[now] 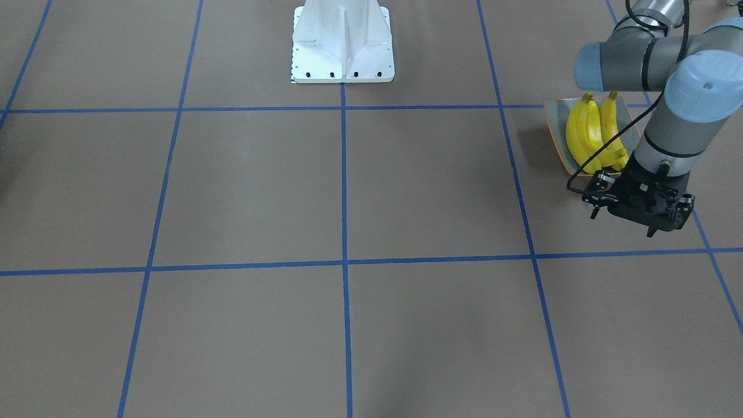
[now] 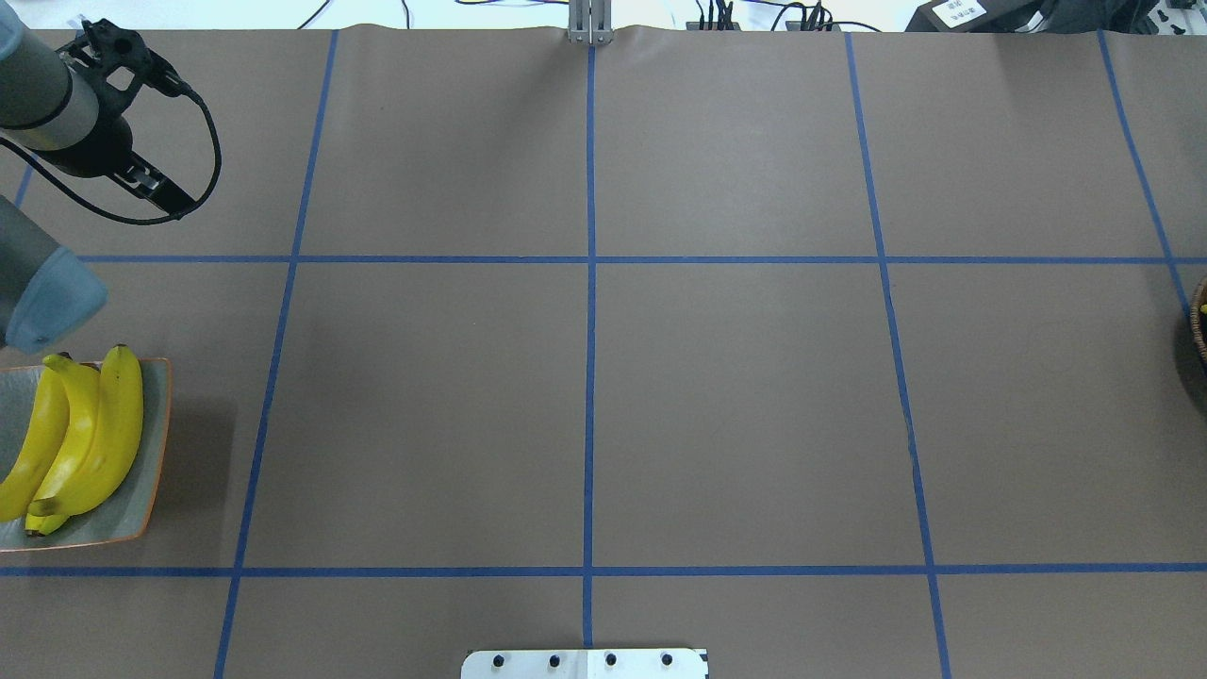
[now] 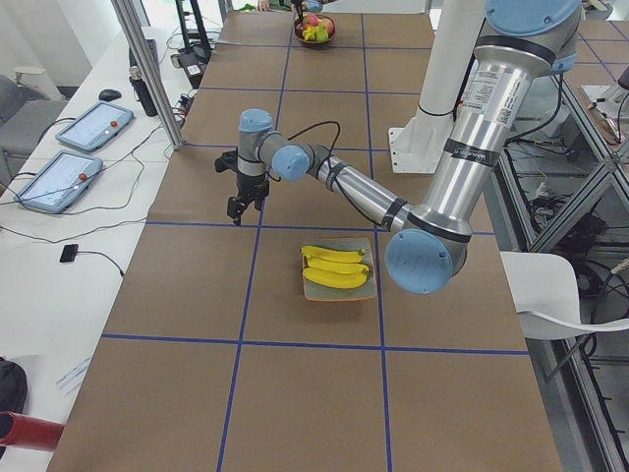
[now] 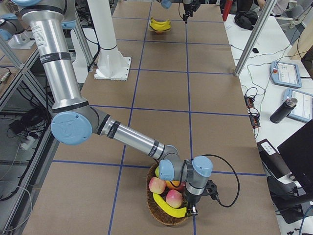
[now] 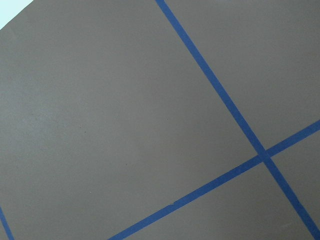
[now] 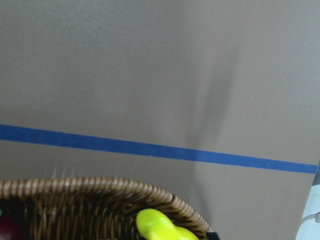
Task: Transfer all bananas from basket to plate
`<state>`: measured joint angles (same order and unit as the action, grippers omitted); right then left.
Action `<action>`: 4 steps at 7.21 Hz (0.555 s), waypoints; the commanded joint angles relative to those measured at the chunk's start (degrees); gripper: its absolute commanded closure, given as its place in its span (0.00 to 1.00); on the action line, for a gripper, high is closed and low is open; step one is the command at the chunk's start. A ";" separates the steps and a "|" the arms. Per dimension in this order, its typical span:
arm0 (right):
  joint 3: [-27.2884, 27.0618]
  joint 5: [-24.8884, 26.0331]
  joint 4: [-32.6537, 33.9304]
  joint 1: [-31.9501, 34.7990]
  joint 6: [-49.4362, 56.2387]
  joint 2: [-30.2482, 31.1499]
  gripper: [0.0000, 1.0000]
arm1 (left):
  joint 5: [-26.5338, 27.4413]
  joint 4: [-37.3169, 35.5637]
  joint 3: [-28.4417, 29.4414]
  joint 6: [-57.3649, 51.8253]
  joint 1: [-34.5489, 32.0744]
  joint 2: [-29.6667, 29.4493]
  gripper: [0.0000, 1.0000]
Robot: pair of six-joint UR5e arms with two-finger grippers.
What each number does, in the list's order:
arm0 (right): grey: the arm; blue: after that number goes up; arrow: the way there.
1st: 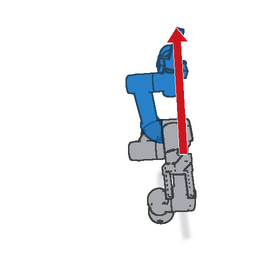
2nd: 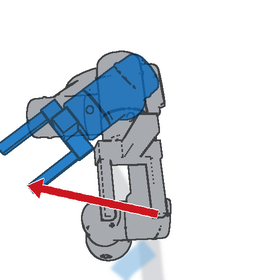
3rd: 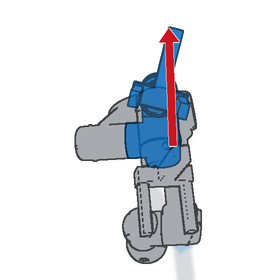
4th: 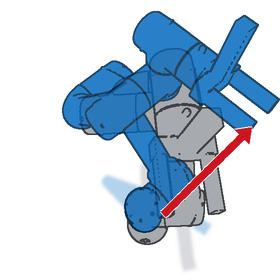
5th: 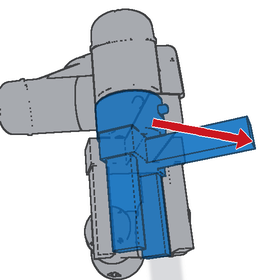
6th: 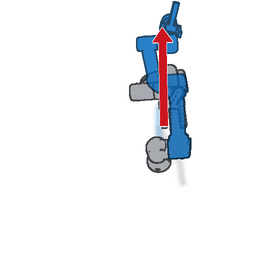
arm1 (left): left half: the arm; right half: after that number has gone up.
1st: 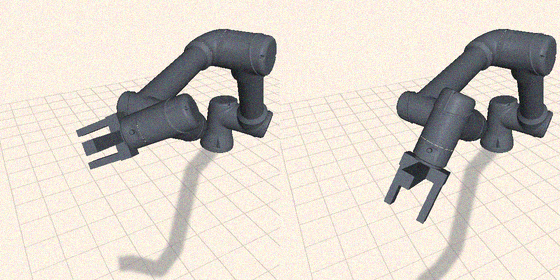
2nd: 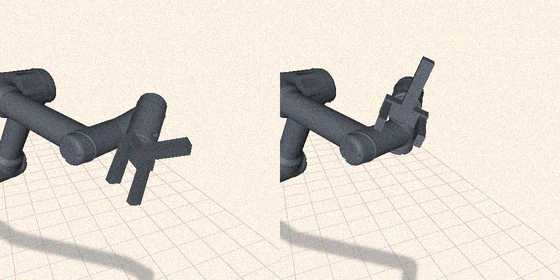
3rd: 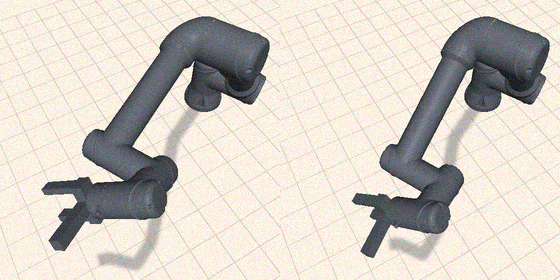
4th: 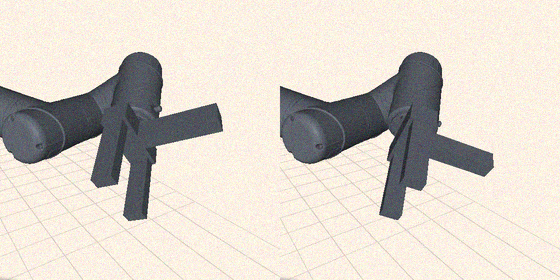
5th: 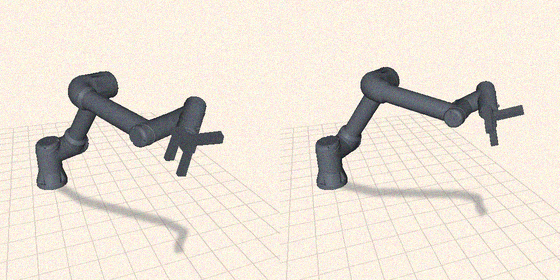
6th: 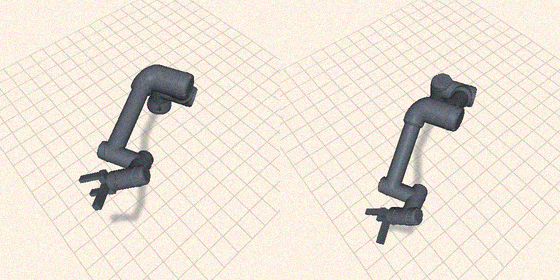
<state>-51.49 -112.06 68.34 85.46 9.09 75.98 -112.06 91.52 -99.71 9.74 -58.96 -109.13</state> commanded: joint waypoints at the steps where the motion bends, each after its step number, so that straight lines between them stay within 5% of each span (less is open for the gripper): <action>1: -4.74 0.00 4.85 0.32 2.58 1.09 1.00 | 0.00 0.06 -0.05 1.14 0.42 -0.03 0.00; 4: -12.39 1.05 13.10 3.04 6.80 2.76 1.00 | 0.00 -0.03 -0.05 1.33 1.04 -0.47 0.00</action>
<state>-60.62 -111.50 77.77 87.35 14.03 78.22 -112.06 91.51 -99.73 10.95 -58.02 -109.49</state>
